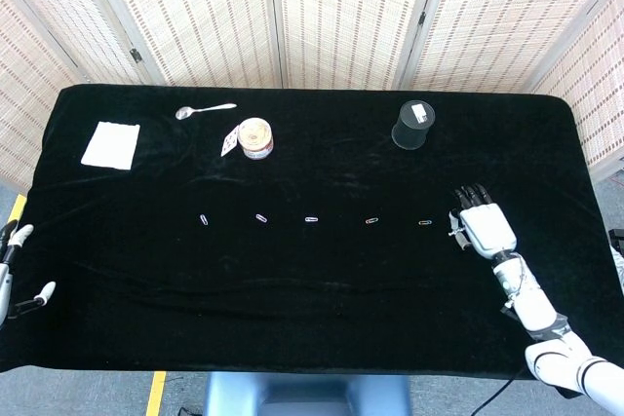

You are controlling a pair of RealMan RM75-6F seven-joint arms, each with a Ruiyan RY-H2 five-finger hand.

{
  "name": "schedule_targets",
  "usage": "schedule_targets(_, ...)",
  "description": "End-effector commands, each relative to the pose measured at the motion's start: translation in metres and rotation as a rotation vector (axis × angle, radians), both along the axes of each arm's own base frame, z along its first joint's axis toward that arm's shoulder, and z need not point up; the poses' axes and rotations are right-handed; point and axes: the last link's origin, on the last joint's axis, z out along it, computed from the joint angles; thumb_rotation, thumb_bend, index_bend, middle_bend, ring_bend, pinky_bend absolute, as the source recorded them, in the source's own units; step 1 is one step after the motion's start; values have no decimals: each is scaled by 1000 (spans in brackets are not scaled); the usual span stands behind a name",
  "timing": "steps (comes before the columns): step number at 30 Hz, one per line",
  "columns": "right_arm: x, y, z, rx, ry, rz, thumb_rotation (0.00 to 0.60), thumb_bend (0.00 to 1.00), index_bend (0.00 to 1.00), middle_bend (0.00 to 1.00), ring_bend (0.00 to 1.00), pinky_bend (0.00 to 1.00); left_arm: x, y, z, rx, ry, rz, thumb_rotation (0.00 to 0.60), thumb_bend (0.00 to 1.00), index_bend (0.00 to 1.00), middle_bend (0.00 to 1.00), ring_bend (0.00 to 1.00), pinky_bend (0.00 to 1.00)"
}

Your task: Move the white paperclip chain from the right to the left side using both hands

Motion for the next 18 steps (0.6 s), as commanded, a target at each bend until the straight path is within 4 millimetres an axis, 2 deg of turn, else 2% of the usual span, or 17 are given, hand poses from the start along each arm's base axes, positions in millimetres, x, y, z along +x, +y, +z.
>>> schedule_targets(1,13,1,7,-21,-17,39,600,656,901,151,68,0,0,0,0,-1,-2,-1,600,322,0,0,68,53)
schedule_targets(8,58,-5,-14,80,-169,78,600,655,902,155,71,0,-1,-1,4,4,-20,3,600,322,0,0,66,53)
schedule_targets(14,98,-19,-46,156,-230,137,600,656,902,157,74,0,-4,-4,10,15,-43,3,600,322,0,0,66,53)
schedule_targets(18,115,-31,-68,193,-241,138,600,656,902,160,76,0,-6,-6,14,20,-56,1,600,322,0,0,66,53)
